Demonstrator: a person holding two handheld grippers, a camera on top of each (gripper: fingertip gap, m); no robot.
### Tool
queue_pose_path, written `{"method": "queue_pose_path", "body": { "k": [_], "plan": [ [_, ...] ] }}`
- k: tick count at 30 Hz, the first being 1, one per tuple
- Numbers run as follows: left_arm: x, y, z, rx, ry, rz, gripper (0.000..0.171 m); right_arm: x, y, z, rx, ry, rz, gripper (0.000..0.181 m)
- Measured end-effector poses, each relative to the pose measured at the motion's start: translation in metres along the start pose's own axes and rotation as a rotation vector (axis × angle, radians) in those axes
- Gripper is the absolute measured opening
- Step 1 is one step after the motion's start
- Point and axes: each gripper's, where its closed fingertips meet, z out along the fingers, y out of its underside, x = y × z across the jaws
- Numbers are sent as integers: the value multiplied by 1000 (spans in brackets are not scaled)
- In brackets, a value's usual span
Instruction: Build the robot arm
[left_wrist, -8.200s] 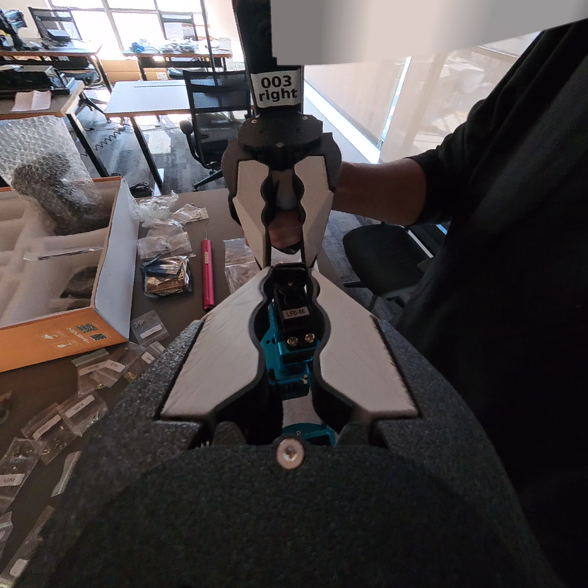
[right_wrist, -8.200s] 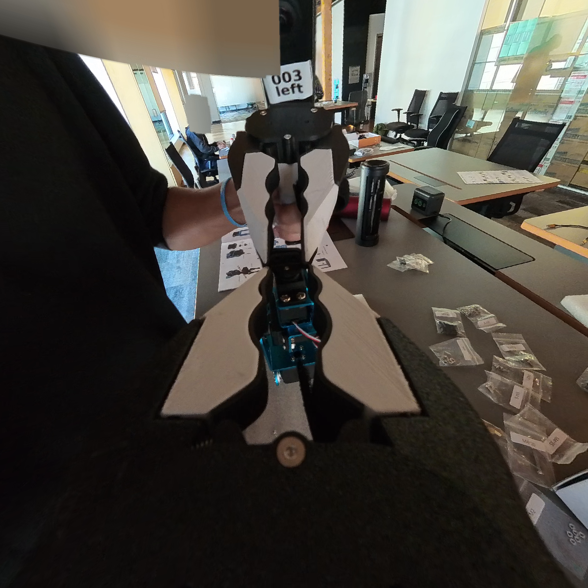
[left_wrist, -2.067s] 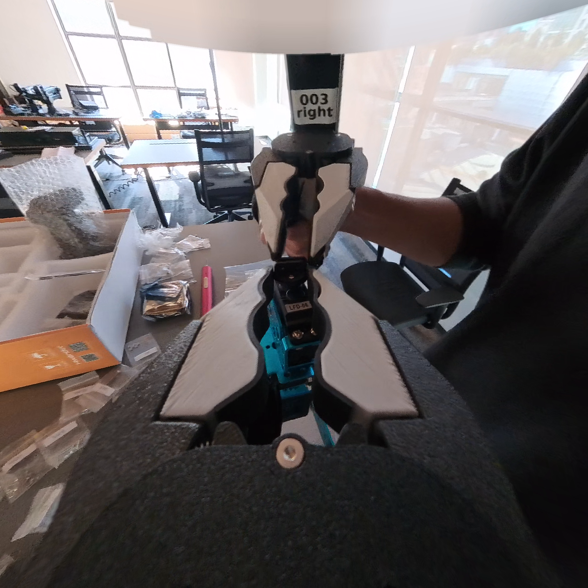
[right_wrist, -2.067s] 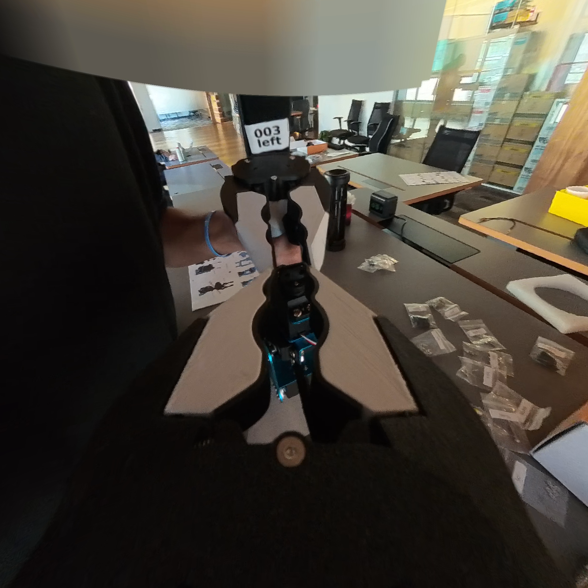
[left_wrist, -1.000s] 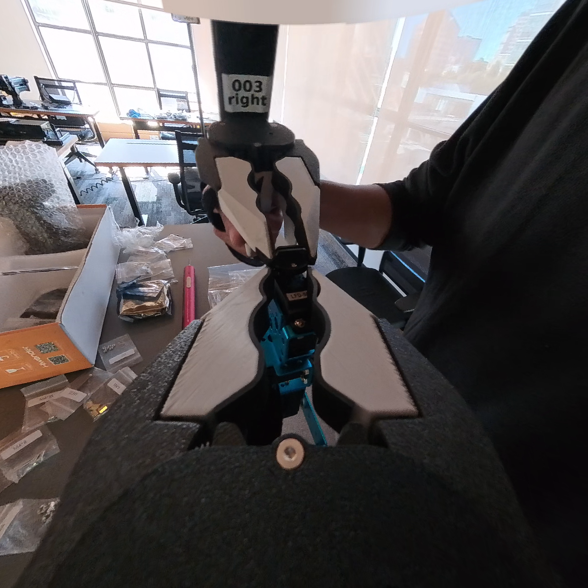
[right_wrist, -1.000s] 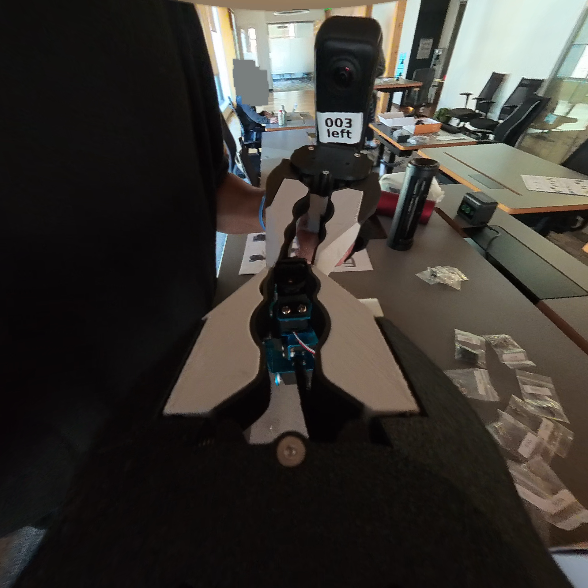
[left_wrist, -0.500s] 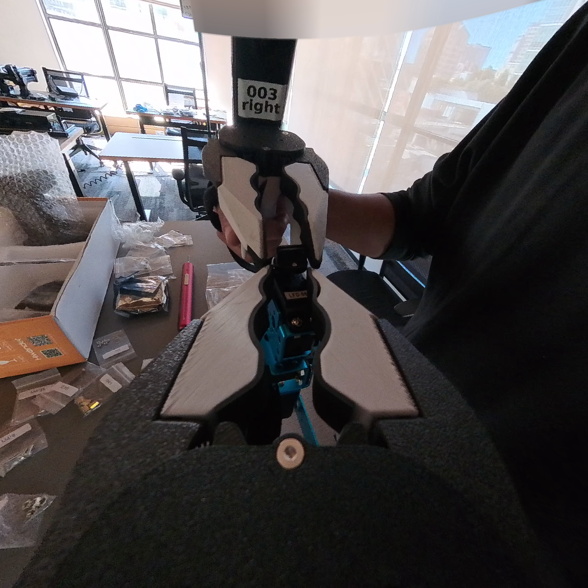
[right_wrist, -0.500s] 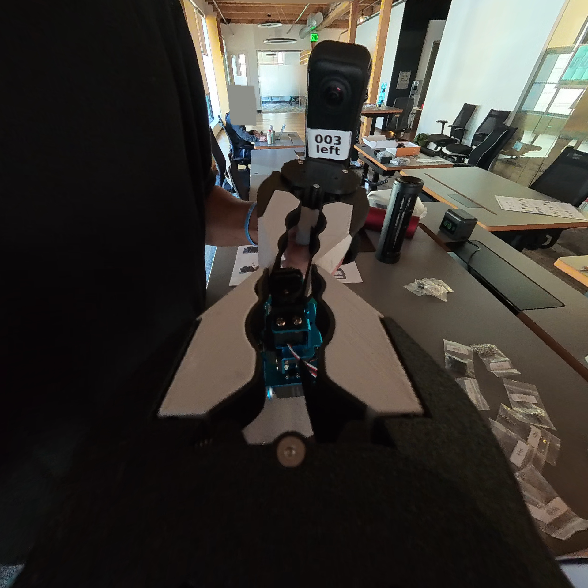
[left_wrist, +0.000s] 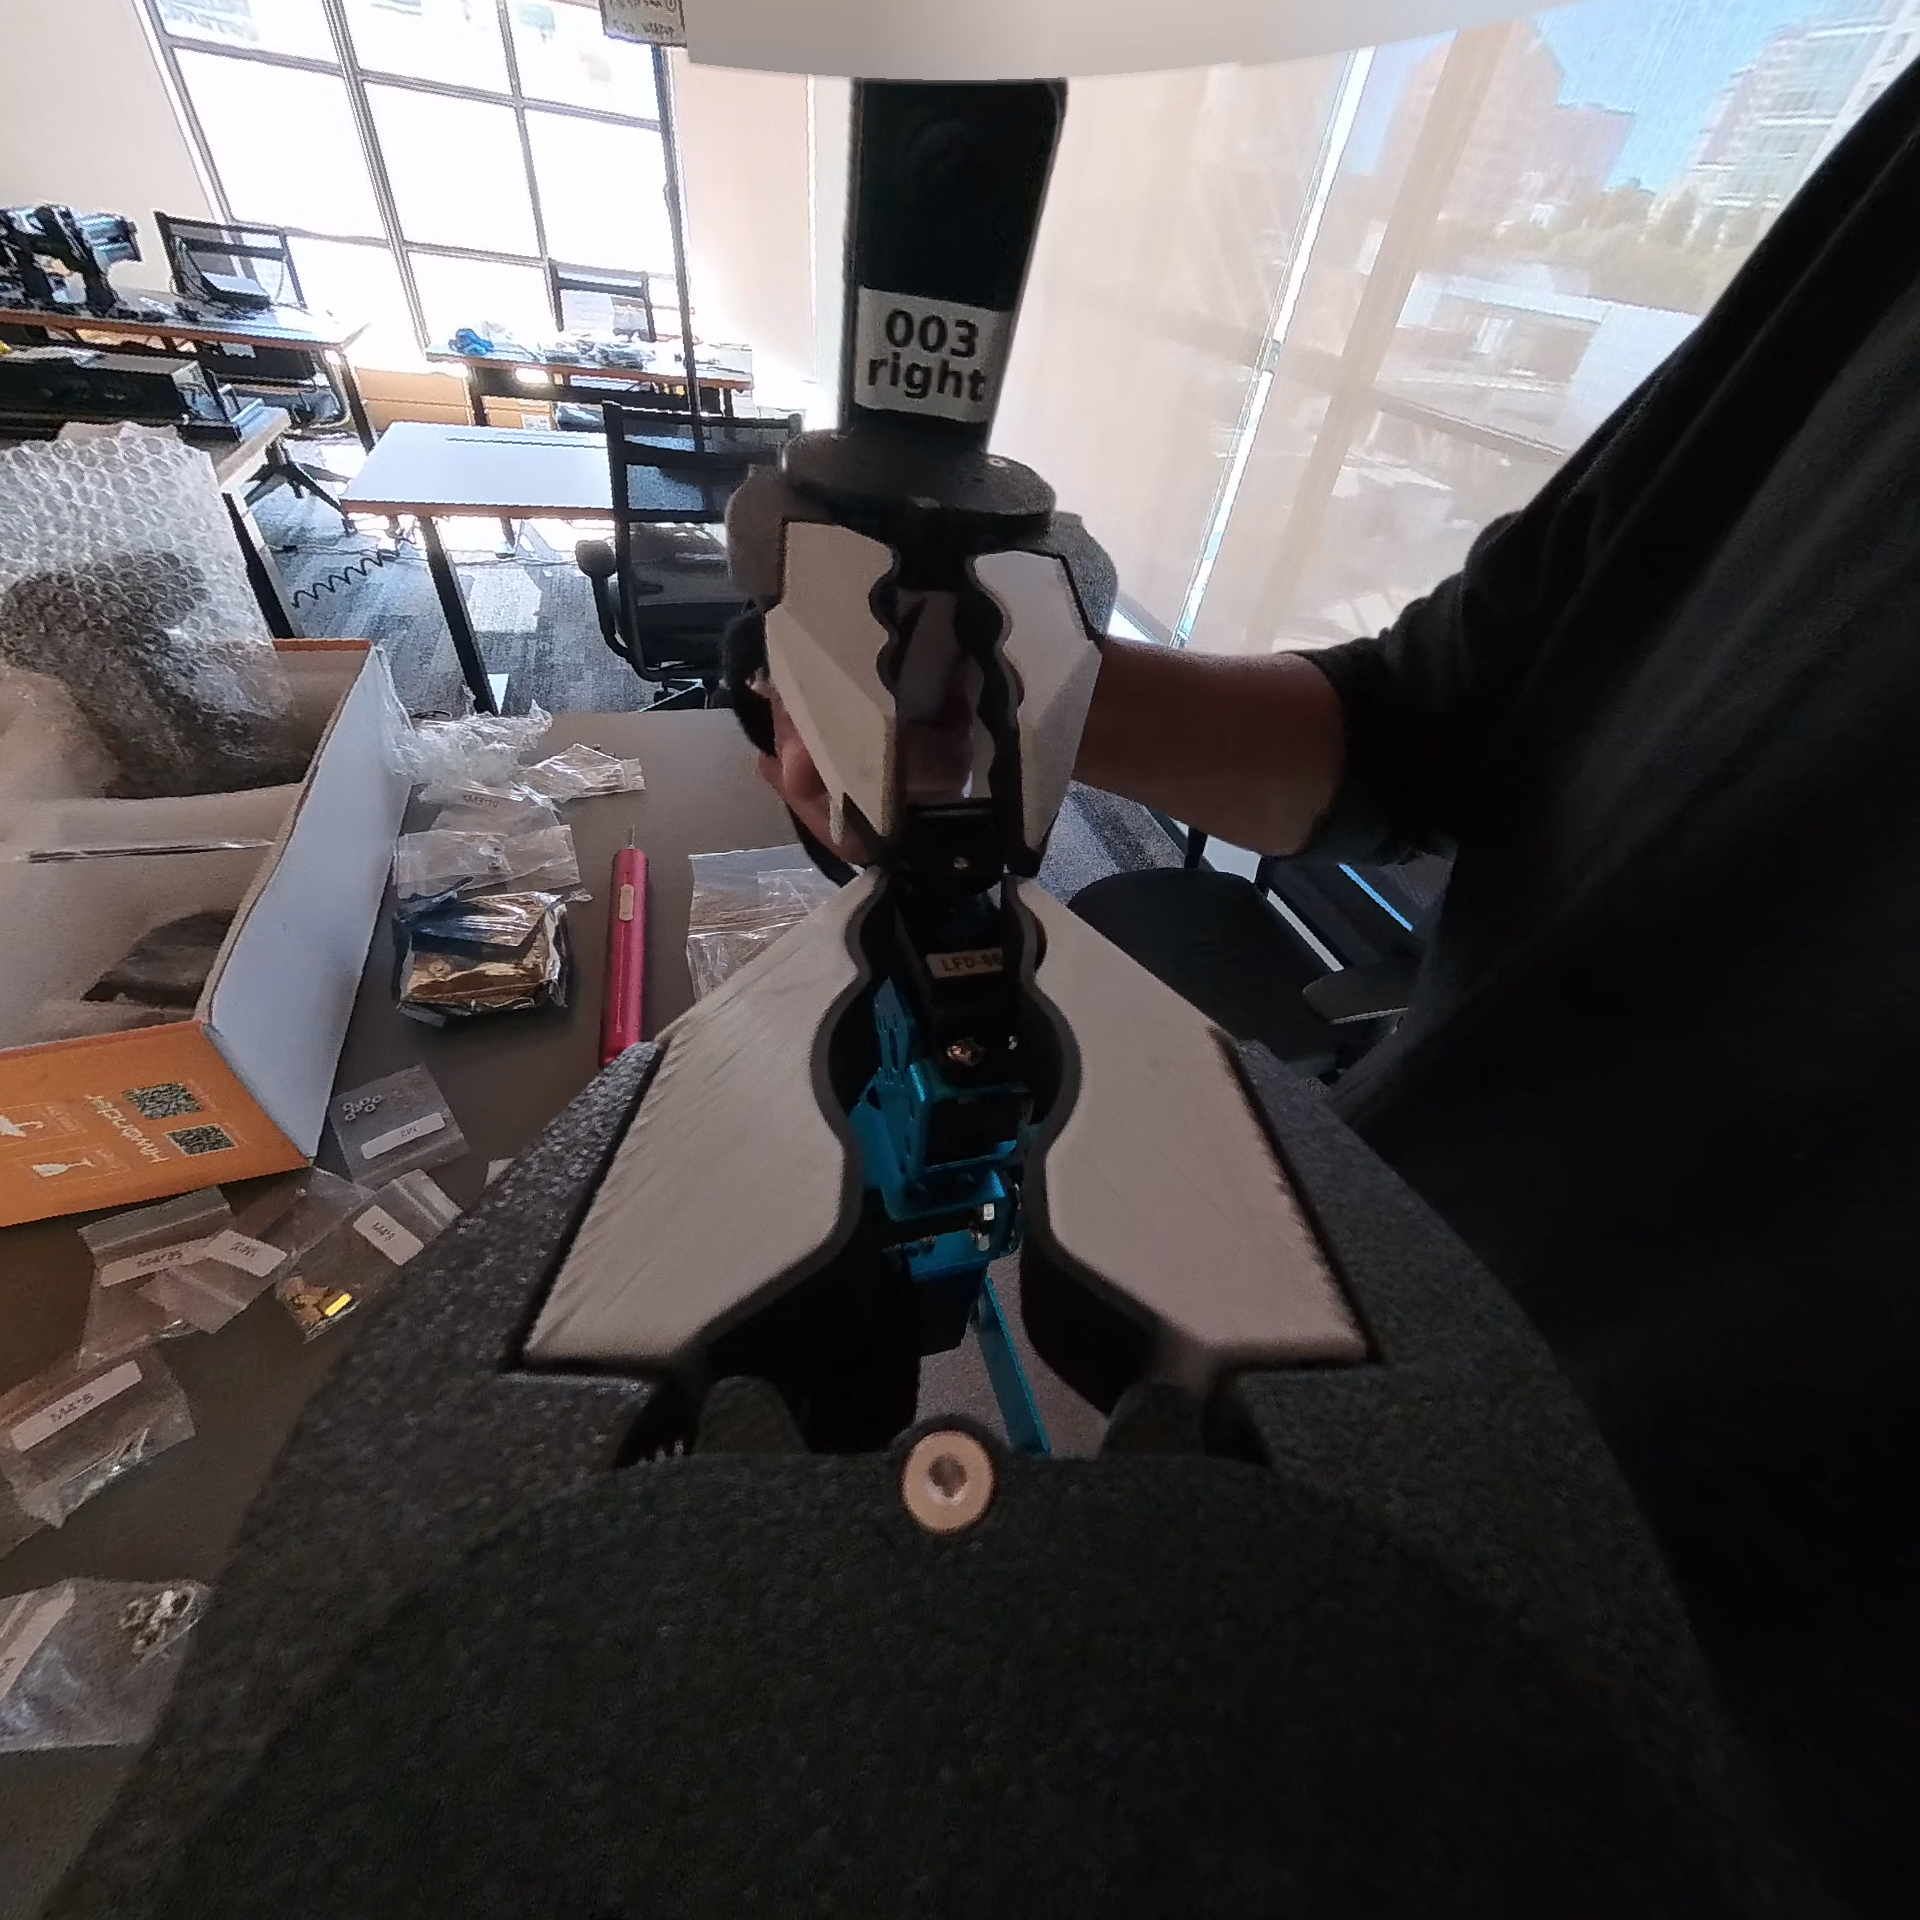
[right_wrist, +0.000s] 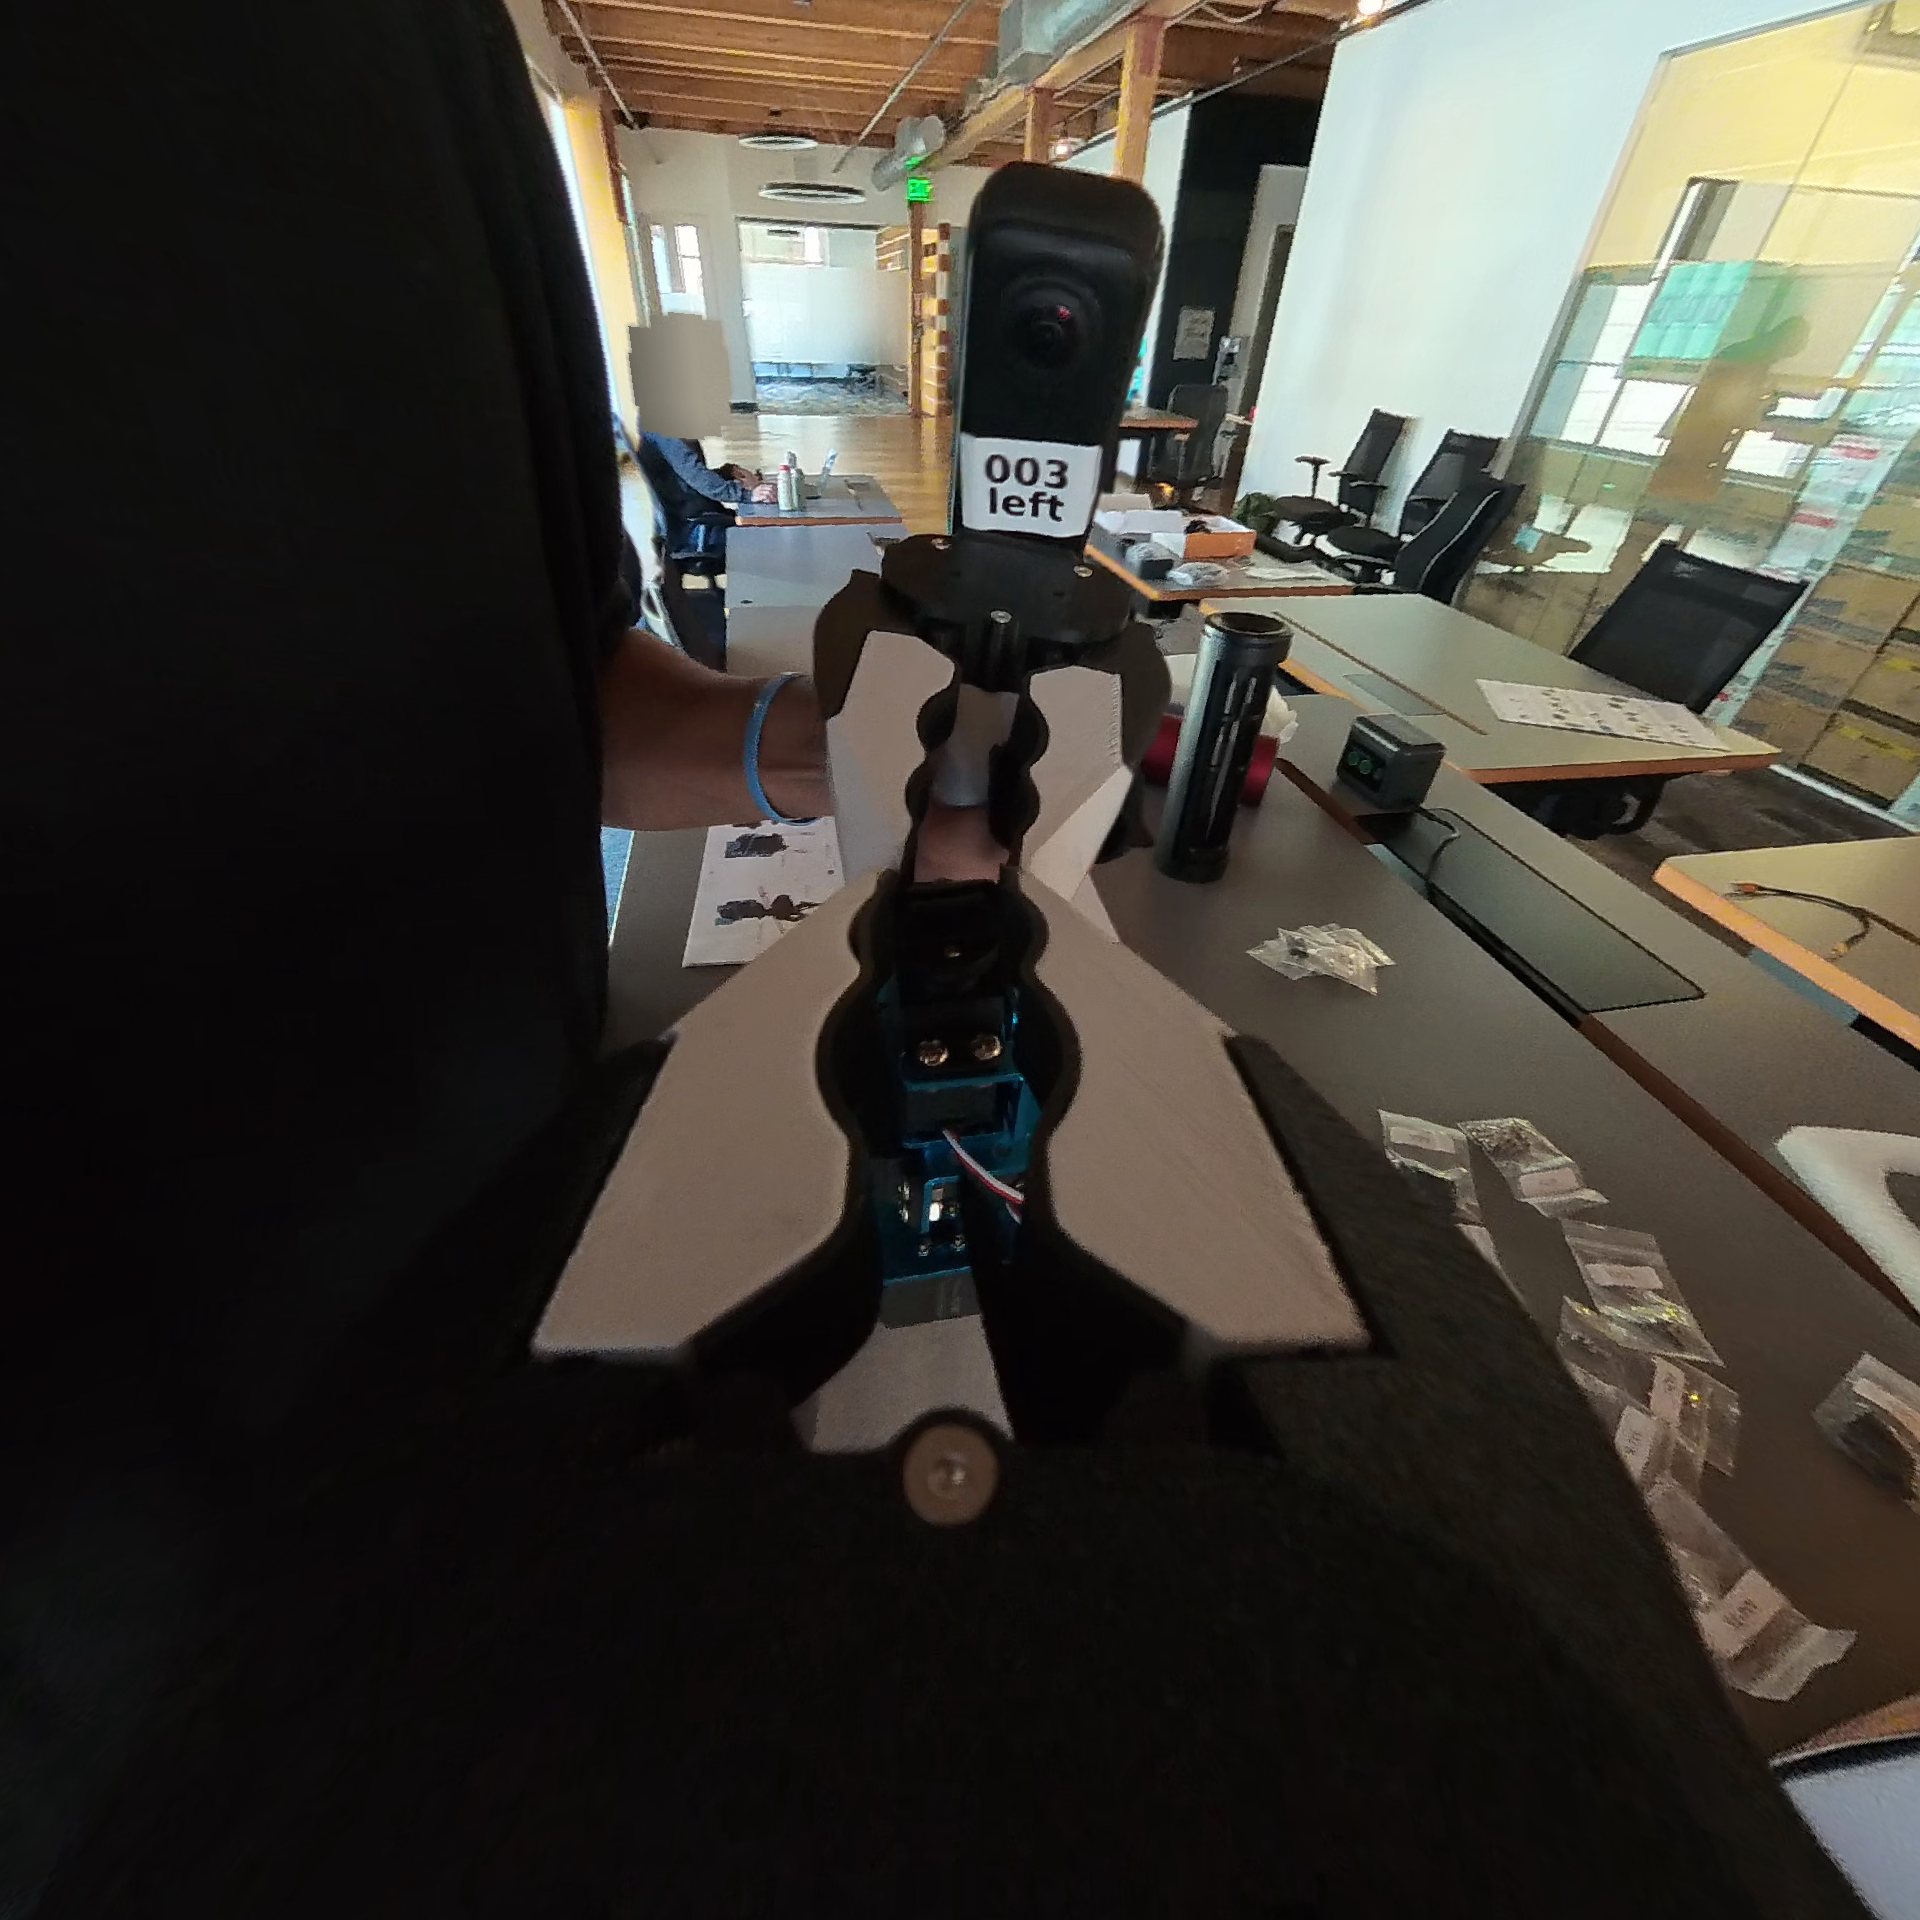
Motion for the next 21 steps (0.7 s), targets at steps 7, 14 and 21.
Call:
{"method": "queue_pose_path", "body": {
  "k": [7,14,21],
  "plan": [
    [0,0,-1,-4,-15,8,21,1,0,1,-21,72,-31,17],
    [0,0,-2,0,-42,11,20,2,1,0,-41,136,-54,16],
    [1,0,-2,-3,-66,22,25,4,0,-3,-27,150,-28,17]
  ]
}}
